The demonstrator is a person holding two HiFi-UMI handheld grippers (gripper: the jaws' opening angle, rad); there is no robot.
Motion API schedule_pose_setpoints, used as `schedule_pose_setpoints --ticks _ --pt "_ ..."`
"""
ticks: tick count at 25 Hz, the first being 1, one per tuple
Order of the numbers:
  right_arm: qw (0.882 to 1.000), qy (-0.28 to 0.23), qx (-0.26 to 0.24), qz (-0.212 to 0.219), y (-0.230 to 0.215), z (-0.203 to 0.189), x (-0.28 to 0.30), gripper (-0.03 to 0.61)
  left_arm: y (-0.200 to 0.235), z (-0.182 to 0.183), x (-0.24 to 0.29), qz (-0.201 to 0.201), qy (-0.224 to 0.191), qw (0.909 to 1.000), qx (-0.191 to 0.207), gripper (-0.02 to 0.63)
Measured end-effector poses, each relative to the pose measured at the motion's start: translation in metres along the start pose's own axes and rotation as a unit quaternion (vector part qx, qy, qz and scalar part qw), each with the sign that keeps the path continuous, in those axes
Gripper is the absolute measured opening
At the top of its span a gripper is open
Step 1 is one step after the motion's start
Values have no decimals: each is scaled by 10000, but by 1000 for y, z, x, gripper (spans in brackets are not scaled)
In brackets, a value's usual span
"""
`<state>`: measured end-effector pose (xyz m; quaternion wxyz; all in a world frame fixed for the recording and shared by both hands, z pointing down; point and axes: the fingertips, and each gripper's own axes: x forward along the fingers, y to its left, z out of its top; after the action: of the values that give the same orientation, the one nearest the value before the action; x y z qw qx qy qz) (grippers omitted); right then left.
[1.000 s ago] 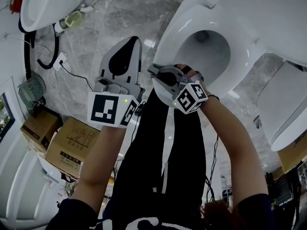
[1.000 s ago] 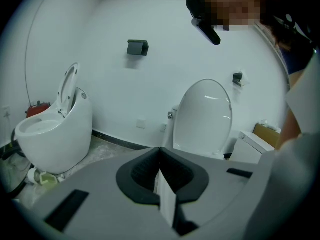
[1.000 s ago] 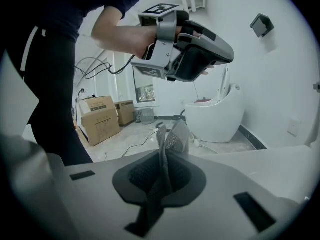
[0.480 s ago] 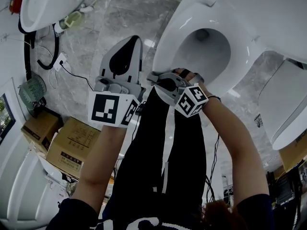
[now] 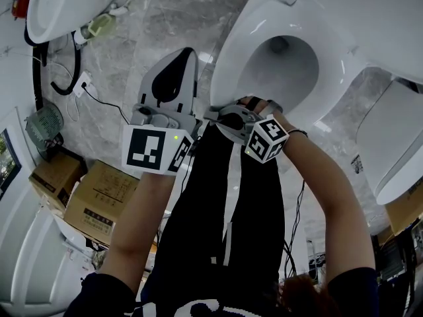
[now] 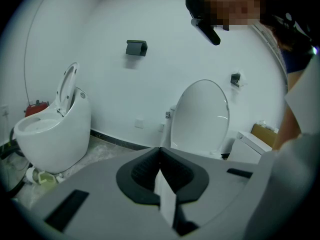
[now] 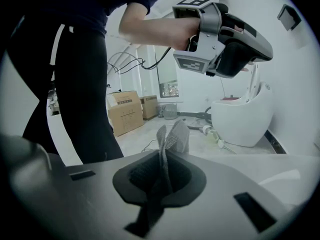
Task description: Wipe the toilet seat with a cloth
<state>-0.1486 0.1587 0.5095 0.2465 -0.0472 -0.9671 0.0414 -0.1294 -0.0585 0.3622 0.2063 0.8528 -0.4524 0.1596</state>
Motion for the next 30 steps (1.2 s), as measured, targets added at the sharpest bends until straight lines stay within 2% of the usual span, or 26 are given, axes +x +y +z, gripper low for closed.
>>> schedule_pose_setpoints --ticks 7,13,19,22,27,30 --pt "9997 52 -83 202 10 -3 1 25 0 -2 -3 1 2 10000 6 11" --pt "9972 184 -332 641 35 -6 -3 25 -1 -1 -9 -29 -19 10000 34 11" --pt "9939 429 -555 846 54 -14 -9 25 -3 -4 -11 -55 7 10000 57 11" --pt "9950 547 -436 716 55 -15 -11 25 -7 -2 -11 -81 2 9999 63 11" --pt "9963 824 231 -74 53 -15 -11 25 -13 0 -12 -144 -21 9999 64 11" --pt "9933 892 632 -379 52 -16 -12 25 -16 0 -12 -204 -20 9998 63 11"
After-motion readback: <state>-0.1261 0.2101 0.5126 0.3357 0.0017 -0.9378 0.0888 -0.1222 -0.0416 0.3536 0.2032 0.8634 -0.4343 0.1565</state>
